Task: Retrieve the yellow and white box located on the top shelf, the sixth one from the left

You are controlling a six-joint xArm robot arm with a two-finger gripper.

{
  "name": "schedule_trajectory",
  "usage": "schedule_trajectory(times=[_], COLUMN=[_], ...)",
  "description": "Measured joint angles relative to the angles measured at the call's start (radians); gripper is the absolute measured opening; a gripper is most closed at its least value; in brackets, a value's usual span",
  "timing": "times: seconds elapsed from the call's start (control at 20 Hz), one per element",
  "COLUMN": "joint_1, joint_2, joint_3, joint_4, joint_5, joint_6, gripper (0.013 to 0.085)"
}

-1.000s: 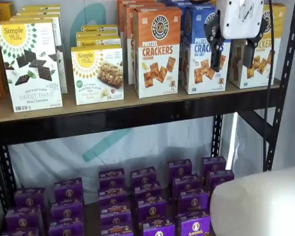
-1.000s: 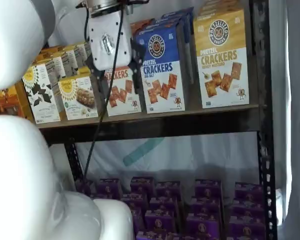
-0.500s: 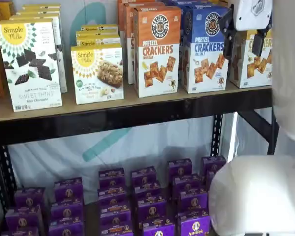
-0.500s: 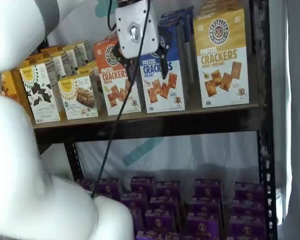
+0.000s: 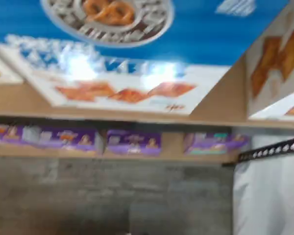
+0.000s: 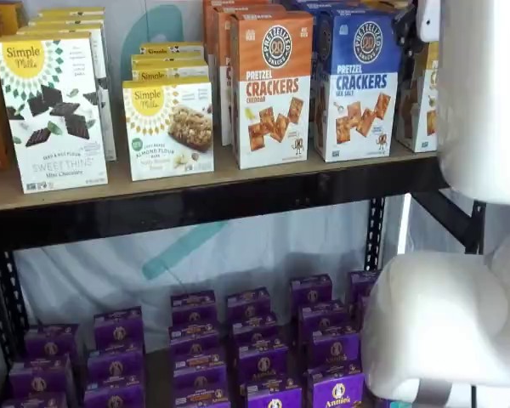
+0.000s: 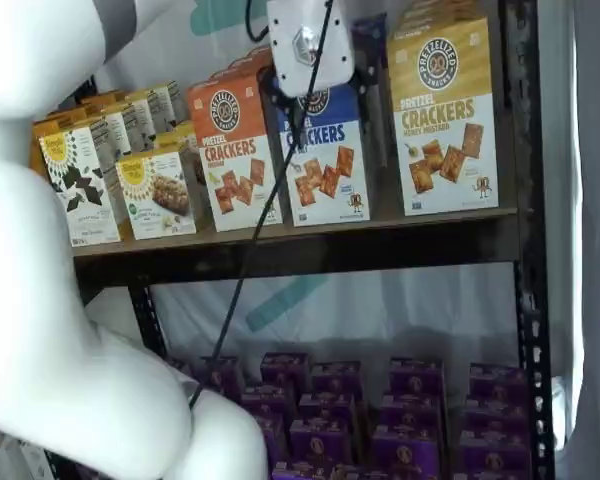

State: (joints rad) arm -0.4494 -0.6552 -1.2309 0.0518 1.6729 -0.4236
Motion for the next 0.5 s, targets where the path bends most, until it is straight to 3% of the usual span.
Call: schedule_trajectory(times=[0.25,0.5], joint_1=[-0.052,-0.096], joint_2=[0.032,0.073], joint_3=[-0.021,-0.057], joint_4=[0.005,0.018], joint_5=[-0.067,-0.063], joint_6=[-0.047,-0.091], gripper=[0.085,0.085])
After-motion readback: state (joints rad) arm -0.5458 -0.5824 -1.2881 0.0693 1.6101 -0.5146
